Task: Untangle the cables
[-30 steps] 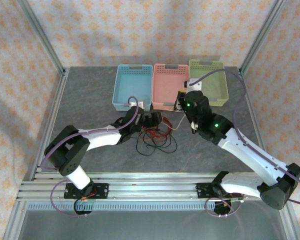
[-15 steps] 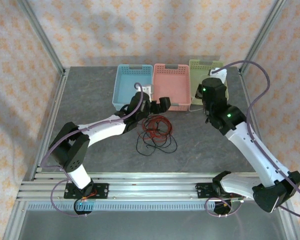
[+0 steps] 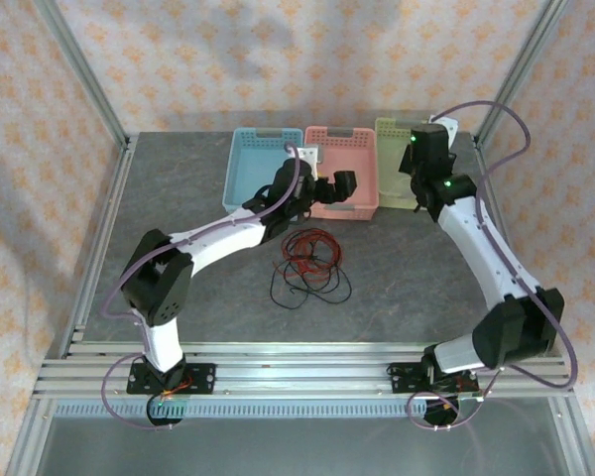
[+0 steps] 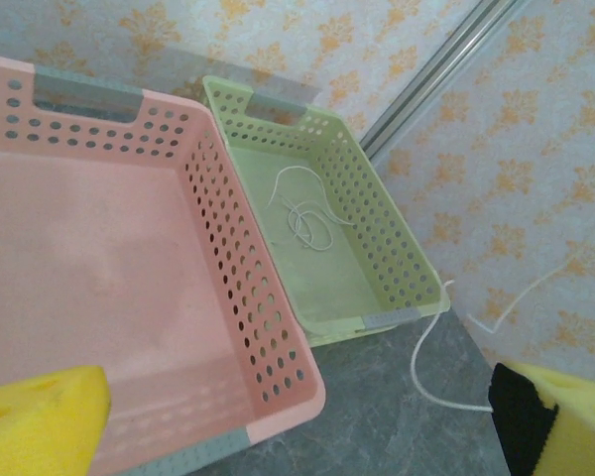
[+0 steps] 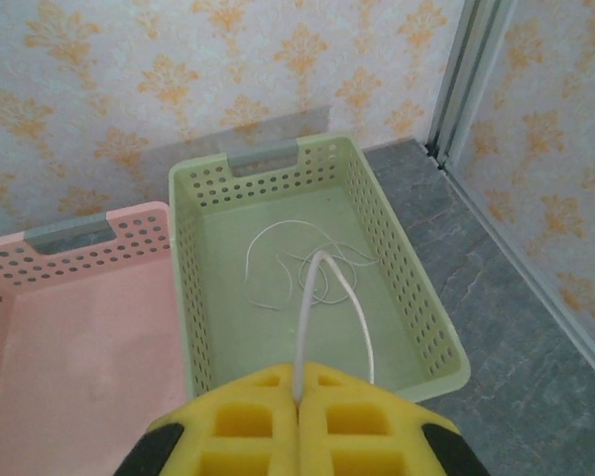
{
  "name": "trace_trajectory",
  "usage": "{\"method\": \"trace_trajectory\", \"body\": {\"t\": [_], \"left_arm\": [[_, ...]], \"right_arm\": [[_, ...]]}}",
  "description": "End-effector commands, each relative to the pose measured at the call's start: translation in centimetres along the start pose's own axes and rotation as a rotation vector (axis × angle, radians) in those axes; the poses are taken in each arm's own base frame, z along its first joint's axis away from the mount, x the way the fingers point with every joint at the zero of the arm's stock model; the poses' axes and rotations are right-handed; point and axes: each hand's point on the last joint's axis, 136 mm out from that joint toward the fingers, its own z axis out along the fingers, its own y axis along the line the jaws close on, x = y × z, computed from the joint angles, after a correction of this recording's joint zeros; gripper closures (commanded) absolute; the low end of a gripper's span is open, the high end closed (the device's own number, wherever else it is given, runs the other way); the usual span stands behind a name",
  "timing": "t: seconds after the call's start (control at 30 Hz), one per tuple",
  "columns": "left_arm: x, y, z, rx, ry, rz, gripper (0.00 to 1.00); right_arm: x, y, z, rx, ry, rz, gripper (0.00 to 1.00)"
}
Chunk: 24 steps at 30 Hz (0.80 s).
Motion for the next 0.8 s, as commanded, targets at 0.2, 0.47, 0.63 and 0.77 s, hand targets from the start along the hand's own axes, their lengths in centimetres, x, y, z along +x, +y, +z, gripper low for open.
{"method": "trace_trajectory", "body": {"t": [0.2, 0.47, 0.63, 0.77], "left_arm": [[-1.6, -3.5, 3.9, 0.096, -0.027, 0.072, 0.01], [-0.6, -4.1, 7.3, 0.121, -0.006, 0.061, 0.01], [0.6, -4.3, 8.4, 0.123, 0.025, 0.069, 0.01], [1.4, -4.4, 9.2, 0.121, 0.054, 0.075, 0.01]], "right_arm": [[-2.0, 1.2, 6.5, -0.085, 0.053, 0.130, 1.00], [-1.1, 0.6, 11.9, -0.014, 0.088, 0.180, 1.00], [0.4, 0.8, 15.1, 0.007, 0.132, 0.174, 1.00], [2.1, 0.8, 17.5, 0.033, 0.177, 0.164, 1.00]]}}
